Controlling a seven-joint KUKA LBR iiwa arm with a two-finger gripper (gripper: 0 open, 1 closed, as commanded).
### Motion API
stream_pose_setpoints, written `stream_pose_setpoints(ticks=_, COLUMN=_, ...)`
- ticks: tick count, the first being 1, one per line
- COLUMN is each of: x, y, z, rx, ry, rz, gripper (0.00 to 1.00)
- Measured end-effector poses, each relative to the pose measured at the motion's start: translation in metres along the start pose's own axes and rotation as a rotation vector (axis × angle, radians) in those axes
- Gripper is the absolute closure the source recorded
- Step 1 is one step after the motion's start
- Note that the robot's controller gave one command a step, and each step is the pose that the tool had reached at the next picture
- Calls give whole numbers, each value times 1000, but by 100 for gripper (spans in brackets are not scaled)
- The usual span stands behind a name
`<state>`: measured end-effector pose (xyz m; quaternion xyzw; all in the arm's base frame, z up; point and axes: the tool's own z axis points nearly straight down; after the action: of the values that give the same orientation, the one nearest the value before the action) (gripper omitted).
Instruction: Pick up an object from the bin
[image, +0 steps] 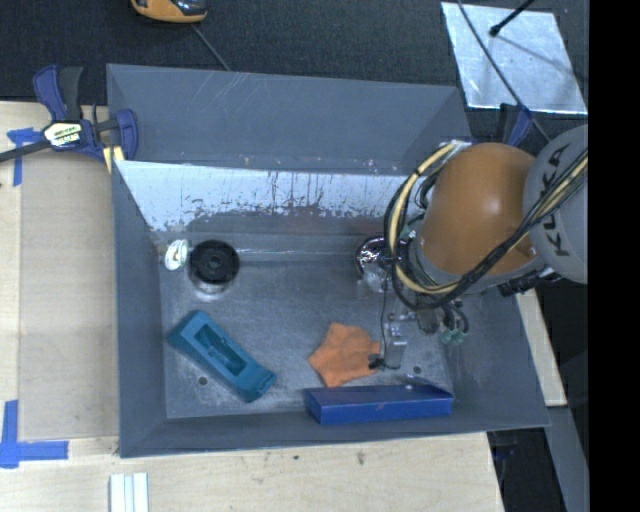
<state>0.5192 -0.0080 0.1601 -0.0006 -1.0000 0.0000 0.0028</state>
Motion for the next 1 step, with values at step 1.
stream_pose_setpoints(ticks=1, x=-2, y=0, z=-5, rx=0, ry=-9, rz=0, gripper=0)
